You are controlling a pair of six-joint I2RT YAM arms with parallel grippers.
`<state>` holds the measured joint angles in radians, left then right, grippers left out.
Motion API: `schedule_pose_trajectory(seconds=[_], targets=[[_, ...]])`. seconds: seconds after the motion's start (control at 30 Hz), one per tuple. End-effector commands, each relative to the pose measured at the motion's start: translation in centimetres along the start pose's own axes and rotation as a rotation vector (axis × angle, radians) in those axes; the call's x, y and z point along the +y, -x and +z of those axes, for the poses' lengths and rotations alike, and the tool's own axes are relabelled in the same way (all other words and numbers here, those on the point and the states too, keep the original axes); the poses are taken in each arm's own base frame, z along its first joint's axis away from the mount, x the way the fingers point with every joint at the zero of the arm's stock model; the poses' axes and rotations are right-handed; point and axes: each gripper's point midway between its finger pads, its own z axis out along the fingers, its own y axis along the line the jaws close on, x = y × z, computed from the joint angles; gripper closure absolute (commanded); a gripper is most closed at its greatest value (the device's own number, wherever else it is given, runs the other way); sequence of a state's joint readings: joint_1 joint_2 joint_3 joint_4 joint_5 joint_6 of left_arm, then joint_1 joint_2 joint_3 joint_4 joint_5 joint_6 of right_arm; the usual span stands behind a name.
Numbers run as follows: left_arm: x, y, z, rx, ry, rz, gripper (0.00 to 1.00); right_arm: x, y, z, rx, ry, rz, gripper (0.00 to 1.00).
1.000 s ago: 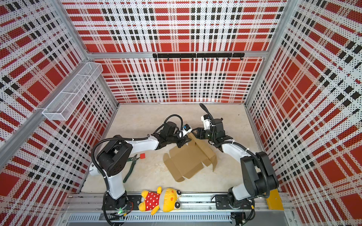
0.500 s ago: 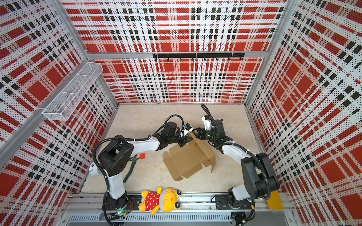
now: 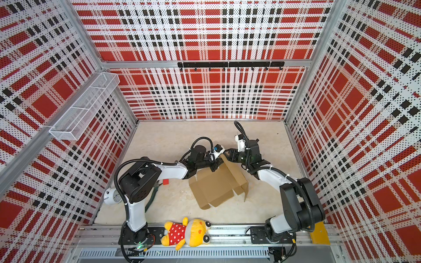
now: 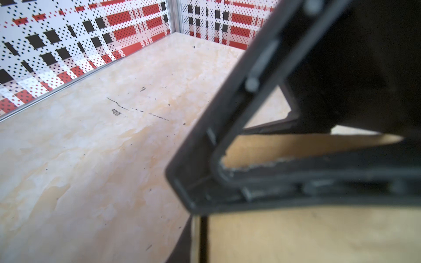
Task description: Fold the paper box
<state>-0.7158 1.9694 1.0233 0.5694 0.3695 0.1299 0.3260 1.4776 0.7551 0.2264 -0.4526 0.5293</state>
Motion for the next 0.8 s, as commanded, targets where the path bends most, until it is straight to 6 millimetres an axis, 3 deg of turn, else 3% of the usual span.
schedule_pose_trajectory(seconds=[0.0,0.23,0.37,0.53,0.77], targets=[[0.2,-0.8,0.7,-0.031,0.038,-0.026,0.83,-2.2,-3.0,0.1,0.069,-0.08,0.042,0.54],[-0.4,-1.2,1.7,-0.027,0.045,-0.022,0.85,-2.0,-3.3,0.2,0.084,-0.082,0.031,0.54],[0.2,-1.2,1.5,-0.024,0.081,-0.022,0.85,-2.1,-3.3,0.0,0.072,-0.087,0.037,0.54],[0.0,-1.7,1.7,-0.008,0.107,-0.012,0.99,-2.4,-3.5,0.2,0.068,-0.086,0.042,0.54],[-0.4,-2.1,1.7,0.003,0.12,0.0,1.0,-2.1,-3.2,0.1,0.057,-0.081,0.038,0.55]])
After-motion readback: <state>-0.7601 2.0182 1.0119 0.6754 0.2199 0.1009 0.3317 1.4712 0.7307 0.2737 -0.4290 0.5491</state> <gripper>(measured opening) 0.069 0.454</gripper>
